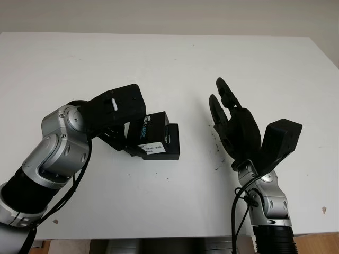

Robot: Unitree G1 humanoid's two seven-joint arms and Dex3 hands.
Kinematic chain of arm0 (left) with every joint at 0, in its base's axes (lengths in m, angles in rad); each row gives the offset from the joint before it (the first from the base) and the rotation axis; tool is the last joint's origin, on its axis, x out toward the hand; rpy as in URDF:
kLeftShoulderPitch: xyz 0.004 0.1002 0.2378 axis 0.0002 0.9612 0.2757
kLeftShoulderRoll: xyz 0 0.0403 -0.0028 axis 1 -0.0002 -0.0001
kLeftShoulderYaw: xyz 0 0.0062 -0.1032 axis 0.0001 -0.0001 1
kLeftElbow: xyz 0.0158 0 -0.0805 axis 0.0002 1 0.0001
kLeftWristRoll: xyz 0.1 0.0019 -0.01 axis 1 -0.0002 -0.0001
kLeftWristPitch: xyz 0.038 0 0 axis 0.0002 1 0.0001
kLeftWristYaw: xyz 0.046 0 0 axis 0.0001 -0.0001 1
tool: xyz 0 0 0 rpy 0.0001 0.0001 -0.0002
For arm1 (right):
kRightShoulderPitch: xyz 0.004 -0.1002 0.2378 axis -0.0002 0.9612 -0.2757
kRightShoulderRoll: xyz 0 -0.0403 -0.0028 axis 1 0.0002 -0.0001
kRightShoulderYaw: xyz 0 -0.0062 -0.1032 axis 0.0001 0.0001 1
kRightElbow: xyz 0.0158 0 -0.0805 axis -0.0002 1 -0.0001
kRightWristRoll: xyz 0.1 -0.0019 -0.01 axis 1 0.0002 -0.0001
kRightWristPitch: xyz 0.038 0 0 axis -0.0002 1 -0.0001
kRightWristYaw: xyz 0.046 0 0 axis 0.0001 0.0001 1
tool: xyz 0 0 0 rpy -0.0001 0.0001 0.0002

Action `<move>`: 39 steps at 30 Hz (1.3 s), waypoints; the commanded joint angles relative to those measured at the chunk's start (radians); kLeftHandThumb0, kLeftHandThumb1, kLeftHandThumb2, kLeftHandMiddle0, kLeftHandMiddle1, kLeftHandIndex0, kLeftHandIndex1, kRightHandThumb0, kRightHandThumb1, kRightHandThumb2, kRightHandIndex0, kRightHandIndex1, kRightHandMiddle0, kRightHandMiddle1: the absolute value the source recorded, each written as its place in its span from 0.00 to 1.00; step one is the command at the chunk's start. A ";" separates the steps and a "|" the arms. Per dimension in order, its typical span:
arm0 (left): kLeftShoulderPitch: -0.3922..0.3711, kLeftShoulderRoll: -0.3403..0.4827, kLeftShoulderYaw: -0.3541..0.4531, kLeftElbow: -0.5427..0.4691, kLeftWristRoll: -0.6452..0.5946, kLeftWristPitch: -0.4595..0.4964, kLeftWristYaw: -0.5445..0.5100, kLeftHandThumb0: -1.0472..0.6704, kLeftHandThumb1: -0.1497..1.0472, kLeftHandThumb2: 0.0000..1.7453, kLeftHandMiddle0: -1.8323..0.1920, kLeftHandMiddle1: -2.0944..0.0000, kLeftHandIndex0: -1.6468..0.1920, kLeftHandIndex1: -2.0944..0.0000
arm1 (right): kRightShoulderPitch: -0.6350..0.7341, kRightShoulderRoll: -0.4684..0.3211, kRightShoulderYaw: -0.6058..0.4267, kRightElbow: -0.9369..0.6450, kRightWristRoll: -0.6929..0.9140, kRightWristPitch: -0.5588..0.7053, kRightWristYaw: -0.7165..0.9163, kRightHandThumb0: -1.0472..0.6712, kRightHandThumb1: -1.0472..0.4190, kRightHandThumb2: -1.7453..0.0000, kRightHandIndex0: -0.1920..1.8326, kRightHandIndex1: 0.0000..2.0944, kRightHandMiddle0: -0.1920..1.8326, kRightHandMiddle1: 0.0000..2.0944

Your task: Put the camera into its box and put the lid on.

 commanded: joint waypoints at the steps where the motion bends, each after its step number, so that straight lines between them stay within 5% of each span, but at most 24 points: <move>1: -0.025 -0.013 -0.032 -0.005 -0.004 -0.012 0.000 0.43 1.00 0.25 0.63 0.00 0.70 0.00 | 0.006 0.004 0.004 0.005 -0.002 -0.017 0.001 0.27 0.00 0.79 0.10 0.03 0.12 0.03; 29: -0.101 -0.069 -0.100 0.012 -0.002 0.019 0.027 0.44 1.00 0.24 0.60 0.00 0.71 0.00 | 0.013 0.022 0.008 0.030 -0.001 -0.054 -0.011 0.28 0.00 0.80 0.10 0.03 0.12 0.03; 39: -0.117 -0.050 -0.129 0.011 0.005 0.002 0.009 0.43 1.00 0.24 0.73 0.00 0.72 0.09 | 0.008 0.029 0.023 0.054 -0.009 -0.087 -0.008 0.29 0.00 0.79 0.10 0.03 0.12 0.03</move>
